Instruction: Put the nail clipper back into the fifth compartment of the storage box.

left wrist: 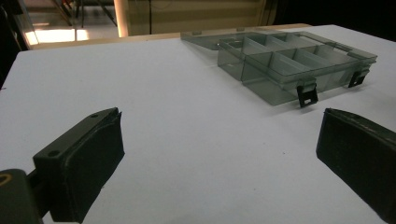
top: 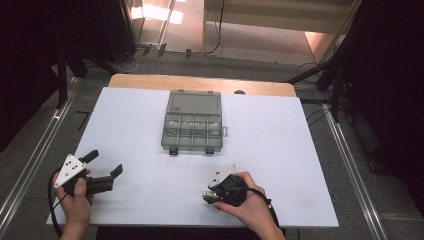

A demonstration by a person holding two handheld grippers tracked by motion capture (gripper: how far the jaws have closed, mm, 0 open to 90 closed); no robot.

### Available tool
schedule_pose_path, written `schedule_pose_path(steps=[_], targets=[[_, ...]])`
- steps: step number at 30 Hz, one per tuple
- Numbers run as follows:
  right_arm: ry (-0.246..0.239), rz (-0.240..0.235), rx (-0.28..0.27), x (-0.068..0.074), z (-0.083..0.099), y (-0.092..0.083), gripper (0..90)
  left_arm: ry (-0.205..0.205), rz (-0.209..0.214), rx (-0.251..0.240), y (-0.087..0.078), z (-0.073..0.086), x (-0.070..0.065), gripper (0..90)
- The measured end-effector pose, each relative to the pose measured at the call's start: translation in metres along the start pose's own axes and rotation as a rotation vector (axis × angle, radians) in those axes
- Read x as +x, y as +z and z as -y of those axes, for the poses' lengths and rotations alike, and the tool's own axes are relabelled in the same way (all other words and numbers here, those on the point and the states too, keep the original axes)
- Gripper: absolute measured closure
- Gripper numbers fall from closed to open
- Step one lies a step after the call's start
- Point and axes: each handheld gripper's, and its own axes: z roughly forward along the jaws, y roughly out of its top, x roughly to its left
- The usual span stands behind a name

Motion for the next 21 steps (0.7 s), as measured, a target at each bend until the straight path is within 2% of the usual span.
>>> schedule_pose_path(steps=[14, 16, 21], targets=[[-0.002, 0.005, 0.015, -0.001, -0.003, 0.011, 74.2, -0.001, 0.001, -0.001, 0.000, 0.000, 0.000, 0.4], [-0.010, 0.017, 0.006, 0.000, -0.002, 0.011, 74.9, -0.001, 0.000, 0.000, 0.000, 0.000, 0.000, 0.4], [0.006, 0.005, -0.029, -0.002, 0.005, 0.012, 75.6, 0.000, -0.001, 0.001, 0.000, 0.000, 0.000, 0.4]])
